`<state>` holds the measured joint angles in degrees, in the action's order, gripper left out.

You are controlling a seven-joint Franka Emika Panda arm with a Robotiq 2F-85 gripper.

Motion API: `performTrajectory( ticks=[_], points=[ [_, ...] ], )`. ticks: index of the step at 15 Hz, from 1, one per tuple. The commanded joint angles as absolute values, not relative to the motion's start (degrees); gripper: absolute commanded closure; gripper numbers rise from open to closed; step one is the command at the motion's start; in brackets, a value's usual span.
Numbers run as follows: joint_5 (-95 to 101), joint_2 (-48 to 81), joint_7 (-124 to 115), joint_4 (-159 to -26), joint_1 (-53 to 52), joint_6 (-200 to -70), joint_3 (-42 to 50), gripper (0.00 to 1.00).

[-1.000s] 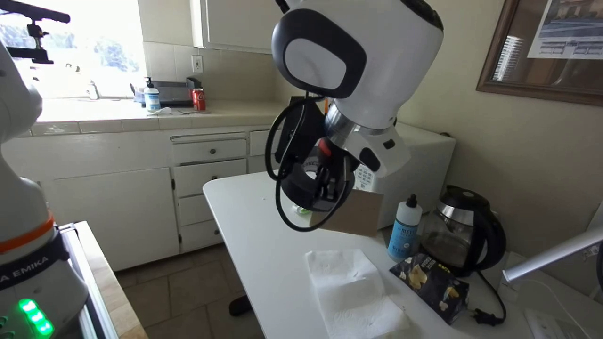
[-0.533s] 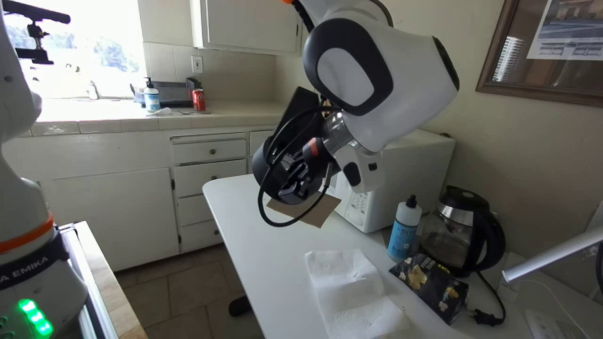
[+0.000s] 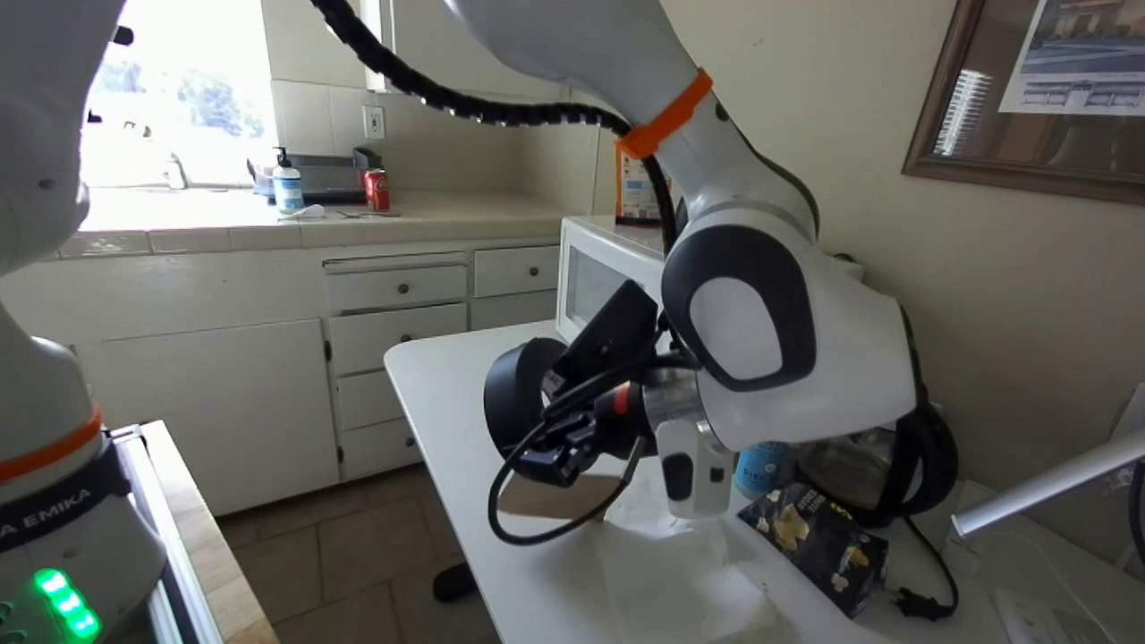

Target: Move the black masking tape to the left

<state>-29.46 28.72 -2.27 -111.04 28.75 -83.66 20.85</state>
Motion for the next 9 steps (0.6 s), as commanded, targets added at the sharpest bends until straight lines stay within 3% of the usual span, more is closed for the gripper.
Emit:
performTrajectory(
  ticks=[1,5,6,9],
  points=[
    [-29.3,29.6,-2.3,-110.8,29.2,-84.2,20.5,0.53],
    [-29.3,29.2,-2.3,-110.8,28.5,-84.3,20.4,0.53],
    [-29.3,29.0,-2.3,-110.8,28.5,-84.3,20.4,0.78],
    [-32.3,34.2,-6.7,-107.2,29.5,-75.9,18.7,0.78]
  ],
)
